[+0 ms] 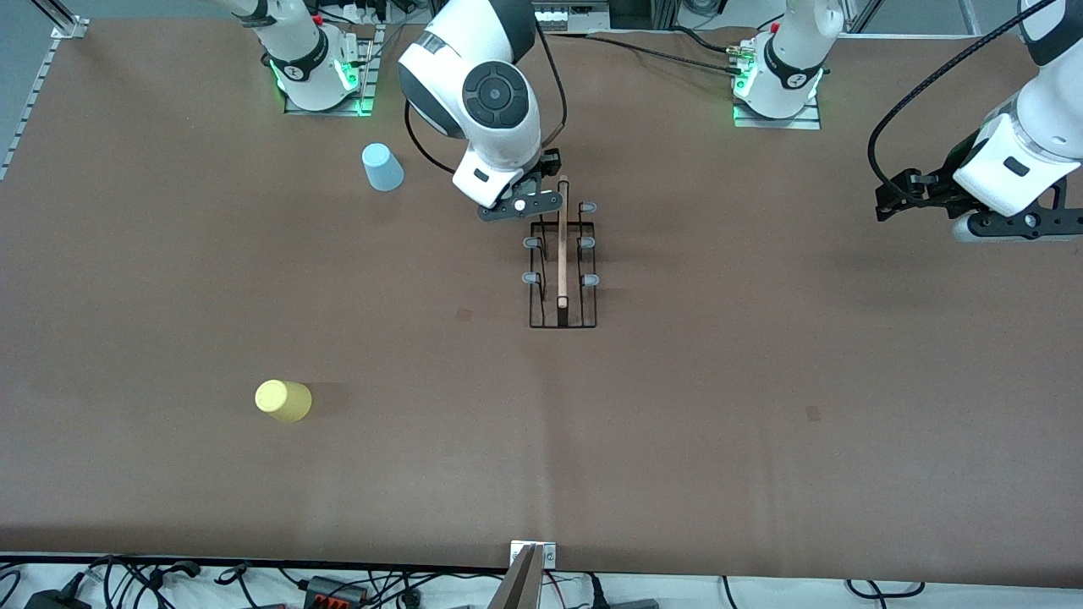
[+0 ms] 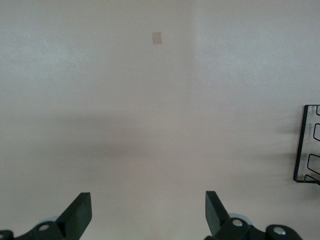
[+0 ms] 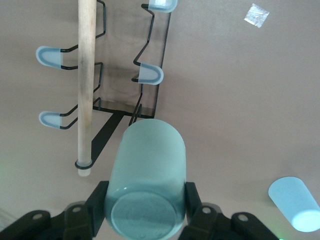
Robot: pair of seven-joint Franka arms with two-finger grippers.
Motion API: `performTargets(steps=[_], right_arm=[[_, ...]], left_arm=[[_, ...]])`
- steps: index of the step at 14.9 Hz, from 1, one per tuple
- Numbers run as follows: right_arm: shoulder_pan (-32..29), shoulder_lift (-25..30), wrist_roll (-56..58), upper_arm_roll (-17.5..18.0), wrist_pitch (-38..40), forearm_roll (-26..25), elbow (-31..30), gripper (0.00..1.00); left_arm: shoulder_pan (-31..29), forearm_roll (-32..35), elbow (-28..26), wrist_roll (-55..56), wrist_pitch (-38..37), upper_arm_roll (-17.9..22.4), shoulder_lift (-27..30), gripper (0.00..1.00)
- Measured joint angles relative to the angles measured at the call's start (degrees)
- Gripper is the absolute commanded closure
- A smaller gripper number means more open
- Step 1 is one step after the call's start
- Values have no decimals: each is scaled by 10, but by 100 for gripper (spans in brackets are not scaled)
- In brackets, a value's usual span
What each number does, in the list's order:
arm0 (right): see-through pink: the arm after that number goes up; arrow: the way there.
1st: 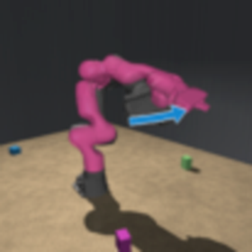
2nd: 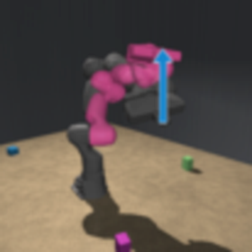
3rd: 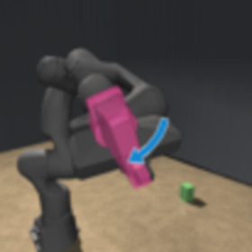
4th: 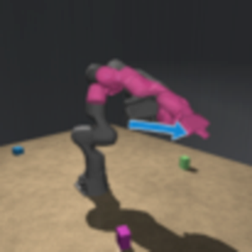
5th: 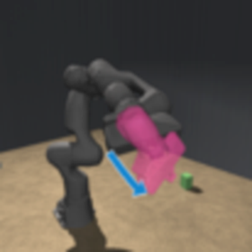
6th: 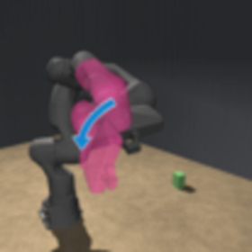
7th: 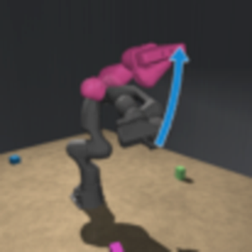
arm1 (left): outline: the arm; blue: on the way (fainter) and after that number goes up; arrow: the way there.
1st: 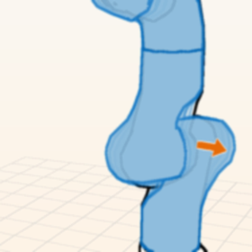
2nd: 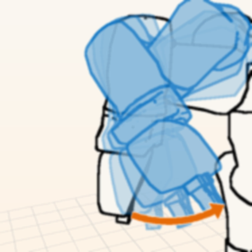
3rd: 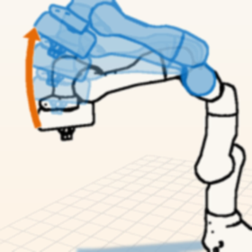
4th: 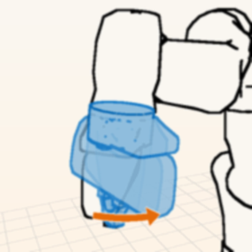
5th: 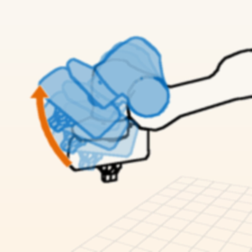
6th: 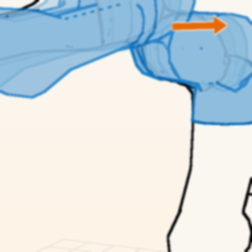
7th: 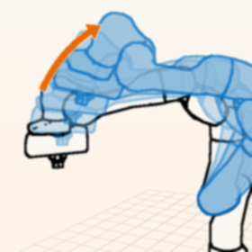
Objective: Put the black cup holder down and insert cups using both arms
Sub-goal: 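Lower the teal cup onto a rack peg with the right gripper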
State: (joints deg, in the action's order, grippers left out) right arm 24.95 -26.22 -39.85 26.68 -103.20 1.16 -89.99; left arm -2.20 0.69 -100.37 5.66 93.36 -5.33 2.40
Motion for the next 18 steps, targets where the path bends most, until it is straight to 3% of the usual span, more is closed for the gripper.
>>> performTargets(steps=[18], right_arm=[[8, -46, 0, 0, -46, -1, 0, 68]], left_arm=[[0, 0, 18, -1, 1, 6, -6, 0]])
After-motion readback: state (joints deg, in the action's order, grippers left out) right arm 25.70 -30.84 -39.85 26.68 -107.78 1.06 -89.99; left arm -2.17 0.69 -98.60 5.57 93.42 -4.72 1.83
